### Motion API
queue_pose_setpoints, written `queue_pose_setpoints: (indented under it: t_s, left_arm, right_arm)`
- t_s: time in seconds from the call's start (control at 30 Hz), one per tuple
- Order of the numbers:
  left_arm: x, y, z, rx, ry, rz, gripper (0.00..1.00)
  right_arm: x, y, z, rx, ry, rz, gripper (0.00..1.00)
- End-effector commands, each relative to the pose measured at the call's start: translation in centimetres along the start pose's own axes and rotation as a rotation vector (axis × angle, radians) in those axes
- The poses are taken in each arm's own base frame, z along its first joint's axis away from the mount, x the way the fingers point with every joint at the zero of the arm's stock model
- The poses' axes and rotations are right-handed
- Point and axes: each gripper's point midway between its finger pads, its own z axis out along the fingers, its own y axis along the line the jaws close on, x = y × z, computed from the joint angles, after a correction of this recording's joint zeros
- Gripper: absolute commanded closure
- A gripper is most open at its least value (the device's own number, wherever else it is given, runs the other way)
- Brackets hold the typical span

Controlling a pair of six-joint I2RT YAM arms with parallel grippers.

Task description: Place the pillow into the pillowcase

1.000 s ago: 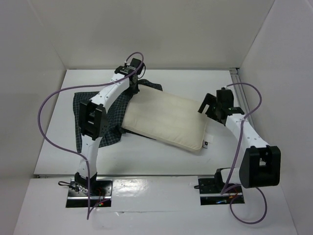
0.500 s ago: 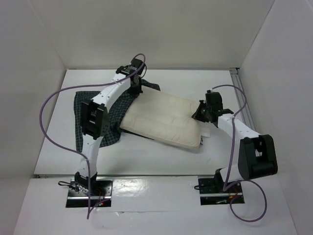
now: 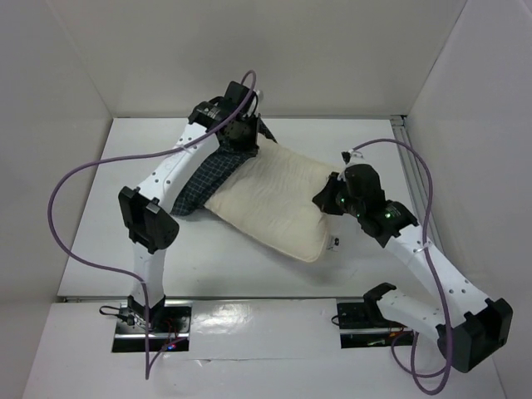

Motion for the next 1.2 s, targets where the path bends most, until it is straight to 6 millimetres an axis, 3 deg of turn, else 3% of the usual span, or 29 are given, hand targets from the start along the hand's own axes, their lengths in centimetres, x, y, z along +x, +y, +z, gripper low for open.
queue_pose_setpoints:
  t_s: [0.0,0.1,0.2,0.23,0.33,0.37,0.43,0.5,0.53,0.57,0.63,0.7,0.77,0.83,0.9,1.03,1.17]
  left_arm:
    - [-1.7,-3.3,-2.4,0.095,-0.051,-0.012,1.00]
    - [-0.8,-1.7,0.6,0.007,-0.007,-0.016,1.00]
    - [-0.2,0.1,2.7,-0.070,0.022,-0.034,1.00]
    - [-0.4,0.6,2.7,-0.075,0.020,-0.041,1.00]
    - [0.2,1.6,3.4,-0.125,0.036,-0.040,1.00]
    - [0.5,1.7,3.6,-0.129,0.046,-0.039,0.98]
    - [0.6,2.3,3.8,-0.158,0.045,-0.025,0.77]
    - [0.9,3.0,2.9,-0.190,0.051,-0.023,0.58]
    - [0.9,3.2,2.9,-0.203,0.047,-0.011,0.51]
    - [0.9,3.6,2.1,-0.224,0.047,-0.010,0.43]
    - [0.5,4.0,0.7,-0.250,0.025,-0.008,0.38]
    - [0.8,4.4,-0.1,-0.275,0.022,-0.036,0.31]
    - [1.3,4.5,-1.3,-0.276,0.019,-0.055,0.30]
    - [1.7,4.6,-2.5,-0.282,0.001,-0.108,0.30]
    - [3.7,5.6,-1.6,-0.332,0.046,-0.160,0.30]
    - [5.5,7.3,-0.7,-0.412,0.080,-0.237,0.32]
    - [6.8,8.1,-0.4,-0.459,0.106,-0.256,0.32]
  right_arm:
    - [2.0,5.7,-1.3,-0.190,0.047,0.008,1.00]
    - [5.0,6.4,-1.2,-0.214,0.094,0.031,1.00]
    - [7.7,9.7,-1.9,-0.329,0.136,0.041,1.00]
    - [9.4,11.5,-2.5,-0.388,0.161,0.048,1.00]
    - [12.6,14.1,-3.1,-0.420,0.192,0.017,1.00]
    - [13.6,14.1,-2.8,-0.403,0.202,-0.004,1.00]
    - [14.6,15.2,-2.5,-0.398,0.224,-0.033,0.99]
    - [15.8,15.6,-1.5,-0.362,0.275,-0.125,0.44]
    - [15.9,15.4,-1.2,-0.345,0.287,-0.156,0.28]
    - [14.7,15.5,-0.7,-0.295,0.250,-0.178,0.17]
    - [14.0,13.0,-0.5,-0.166,0.229,-0.225,0.10]
    - [10.8,11.5,-1.3,-0.084,0.108,-0.229,0.05]
    - [8.3,9.8,-2.1,-0.042,0.041,-0.215,0.05]
    - [5.2,8.5,-1.7,-0.015,-0.026,-0.168,0.05]
    - [2.6,7.8,-1.0,-0.029,-0.068,-0.138,0.07]
    - [1.0,5.6,2.2,-0.021,-0.041,-0.118,0.18]
    - [3.0,4.2,6.2,-0.057,0.112,-0.116,0.16]
